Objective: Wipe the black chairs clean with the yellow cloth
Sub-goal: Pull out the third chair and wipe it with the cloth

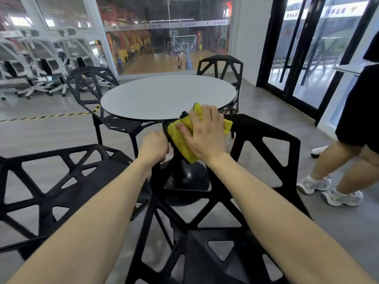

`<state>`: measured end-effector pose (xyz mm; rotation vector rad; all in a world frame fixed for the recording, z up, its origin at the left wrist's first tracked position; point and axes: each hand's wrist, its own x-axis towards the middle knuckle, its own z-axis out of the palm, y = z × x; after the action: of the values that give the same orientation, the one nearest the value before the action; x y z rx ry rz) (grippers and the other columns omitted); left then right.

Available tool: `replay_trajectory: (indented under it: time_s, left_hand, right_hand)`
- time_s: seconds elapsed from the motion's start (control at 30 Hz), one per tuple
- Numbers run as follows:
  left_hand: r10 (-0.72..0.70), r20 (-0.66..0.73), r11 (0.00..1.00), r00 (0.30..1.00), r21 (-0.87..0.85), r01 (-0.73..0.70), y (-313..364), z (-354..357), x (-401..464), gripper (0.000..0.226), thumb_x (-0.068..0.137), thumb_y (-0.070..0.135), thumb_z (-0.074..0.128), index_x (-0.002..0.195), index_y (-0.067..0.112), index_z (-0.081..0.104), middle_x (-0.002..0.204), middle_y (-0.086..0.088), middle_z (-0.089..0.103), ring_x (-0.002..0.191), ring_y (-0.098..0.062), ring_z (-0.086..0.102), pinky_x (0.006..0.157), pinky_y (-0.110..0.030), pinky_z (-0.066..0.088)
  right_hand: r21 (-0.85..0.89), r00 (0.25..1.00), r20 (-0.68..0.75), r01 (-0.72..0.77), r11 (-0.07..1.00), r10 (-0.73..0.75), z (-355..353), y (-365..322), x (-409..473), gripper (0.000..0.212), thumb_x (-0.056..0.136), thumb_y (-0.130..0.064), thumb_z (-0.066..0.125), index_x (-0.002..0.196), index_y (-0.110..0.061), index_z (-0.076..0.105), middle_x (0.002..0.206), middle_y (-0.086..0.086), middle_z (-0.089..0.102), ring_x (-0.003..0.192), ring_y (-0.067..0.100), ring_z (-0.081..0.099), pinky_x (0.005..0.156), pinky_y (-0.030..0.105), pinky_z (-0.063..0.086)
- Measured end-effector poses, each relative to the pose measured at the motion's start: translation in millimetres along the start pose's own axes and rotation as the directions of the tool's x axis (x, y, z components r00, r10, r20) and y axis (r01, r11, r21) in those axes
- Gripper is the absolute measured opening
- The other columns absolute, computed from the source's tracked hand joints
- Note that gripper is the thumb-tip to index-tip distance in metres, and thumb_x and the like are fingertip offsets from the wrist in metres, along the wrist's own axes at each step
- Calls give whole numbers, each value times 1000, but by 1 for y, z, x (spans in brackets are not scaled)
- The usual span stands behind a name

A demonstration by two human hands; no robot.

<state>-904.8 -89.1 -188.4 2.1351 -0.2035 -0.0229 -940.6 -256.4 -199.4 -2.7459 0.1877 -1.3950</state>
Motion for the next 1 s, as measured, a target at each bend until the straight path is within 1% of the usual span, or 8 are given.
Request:
replay_trajectory:
  time_s: [0.17,0.27,0.33,0.47,0.67,0.77,0.87,1.0]
  left_hand:
    - [20,27,1000,999,-7,-20,-3,-1,0,50,108,17,32,68,3,57,37,0,53,37,-19,54,46,-27,43]
    - [36,12,999,999,27,-36,-3,2,1,58,111,26,27,71,1,59,36,-1,53,34,-12,51,57,-31,46]
    - [45,-5,998,999,44,-45,-3,2,1,61,111,29,26,68,2,60,36,-1,53,37,-15,52,59,-32,47]
    - [34,-5,999,999,39,-34,-4,1,2,66,112,32,26,65,2,61,38,-5,54,36,-16,52,53,-29,44]
    - [21,7,998,1000,66,-21,-3,1,2,66,111,29,25,72,-4,66,40,-5,58,48,-21,58,62,-32,43]
    - [19,-9,998,1000,61,-18,-4,2,4,68,112,30,24,67,-1,64,39,-4,57,39,-14,56,61,-31,43]
    - [26,3,998,1000,55,-26,-4,3,2,64,111,27,25,76,-10,66,38,0,57,34,-9,52,59,-30,46]
    - [29,10,999,1000,26,-29,-3,2,0,58,110,24,27,84,-12,65,37,2,55,33,-8,50,52,-25,48]
  right_hand:
    - [-92,969,-63,232,968,-238,-3,34,7,56,105,-64,50,117,-14,70,128,14,59,122,34,51,98,49,35]
    - [-62,989,-139,-48,997,39,-15,95,23,31,106,-31,52,125,-10,65,127,16,60,117,36,54,102,51,42]
    - [-8,977,-143,-159,987,156,-24,104,20,41,106,-26,44,145,-16,53,115,13,63,103,35,57,94,51,45]
    - [-135,999,34,26,991,-22,-7,27,-3,60,105,-69,31,143,-28,54,132,13,55,126,37,50,111,60,29]
    - [-147,861,148,505,850,-486,-20,91,20,58,110,-61,37,154,-25,50,132,17,57,119,37,55,96,52,45]
    - [-105,911,-22,409,907,-413,-39,96,34,42,112,-45,47,131,-13,65,107,19,61,96,39,59,78,53,51]
    - [-44,957,-177,224,974,-228,-38,53,31,37,110,-40,53,131,-13,67,115,20,60,102,39,58,81,51,51]
    - [-80,961,126,258,963,-247,-9,38,-52,80,98,-61,55,159,-10,42,151,27,39,135,44,41,109,65,39]
